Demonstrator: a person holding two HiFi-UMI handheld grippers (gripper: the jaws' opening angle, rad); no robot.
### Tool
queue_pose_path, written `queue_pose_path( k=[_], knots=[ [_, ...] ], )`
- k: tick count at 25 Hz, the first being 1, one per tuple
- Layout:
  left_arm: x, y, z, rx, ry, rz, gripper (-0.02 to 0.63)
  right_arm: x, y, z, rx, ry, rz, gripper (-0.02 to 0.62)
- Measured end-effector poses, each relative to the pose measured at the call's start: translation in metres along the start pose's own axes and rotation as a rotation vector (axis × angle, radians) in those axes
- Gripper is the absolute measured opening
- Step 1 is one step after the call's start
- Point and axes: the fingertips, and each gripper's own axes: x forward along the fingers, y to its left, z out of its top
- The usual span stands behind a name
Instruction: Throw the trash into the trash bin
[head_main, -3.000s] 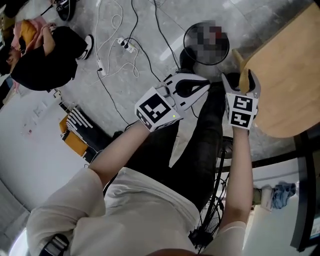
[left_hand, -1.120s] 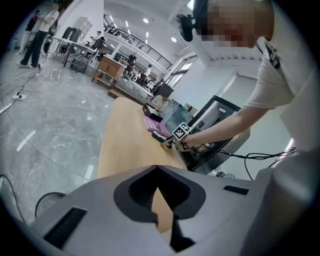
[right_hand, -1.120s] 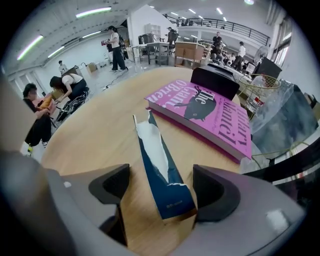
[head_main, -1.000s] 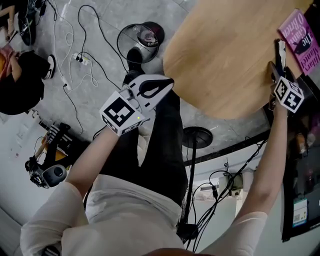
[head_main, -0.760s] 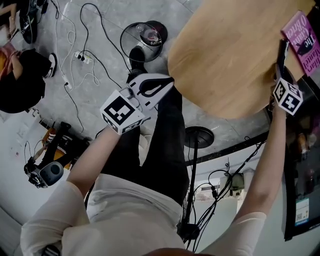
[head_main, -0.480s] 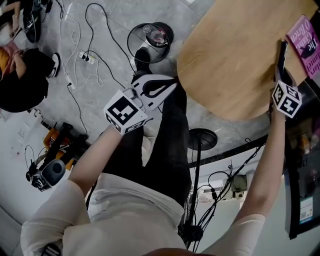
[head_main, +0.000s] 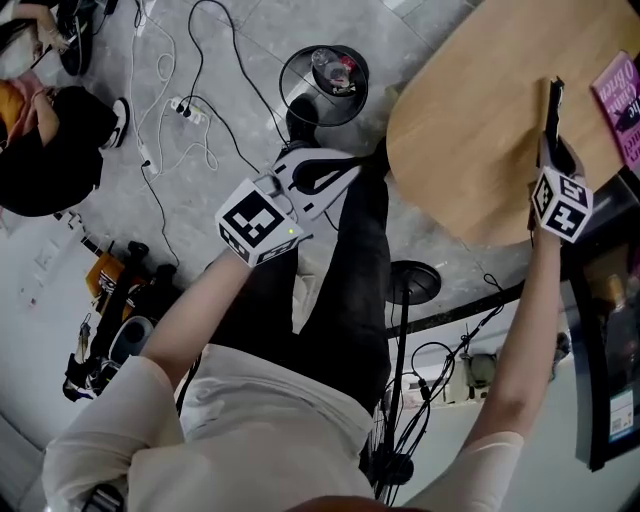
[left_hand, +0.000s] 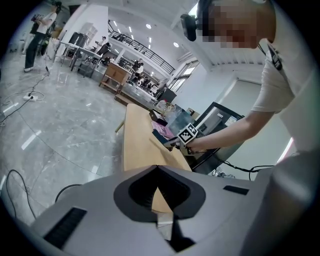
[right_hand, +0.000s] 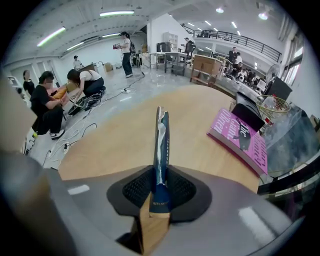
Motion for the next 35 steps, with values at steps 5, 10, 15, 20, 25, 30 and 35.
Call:
queue_pose_path(
  k=[5, 10, 15, 20, 25, 30, 35],
  knots=[
    [-0.020, 0.014, -0.004, -0.011, -0.013, 0.014, 0.006, 0.000, 0.046, 0.010, -0.030, -0.006, 0.038, 0.094],
    [-0.038, 0.017, -0.011, -0.015, -0.024, 0.028, 0.006, -0.007, 0.093, 0.018, -0.076, -0.023, 0.074, 0.094],
    [-0.056, 0.035, -0.018, -0.031, -0.034, 0.053, 0.006, -0.005, 0.167, 0.037, -0.131, -0.048, 0.162, 0.094],
    [-0.075, 0.049, -0.030, -0.052, -0.043, 0.081, 0.006, -0.004, 0.253, 0.048, -0.164, -0.063, 0.256, 0.094],
    [-0.094, 0.069, -0.040, -0.080, -0.062, 0.106, 0.006, 0.001, 0.330, 0.049, -0.238, -0.039, 0.347, 0.095],
    [-0.113, 0.087, -0.056, -0.109, -0.066, 0.134, 0.006, 0.008, 0.393, 0.038, -0.317, 0.006, 0.431, 0.097],
    [-0.127, 0.107, -0.069, -0.134, -0.064, 0.146, 0.006, 0.032, 0.427, 0.027, -0.333, 0.054, 0.450, 0.100]
  ],
)
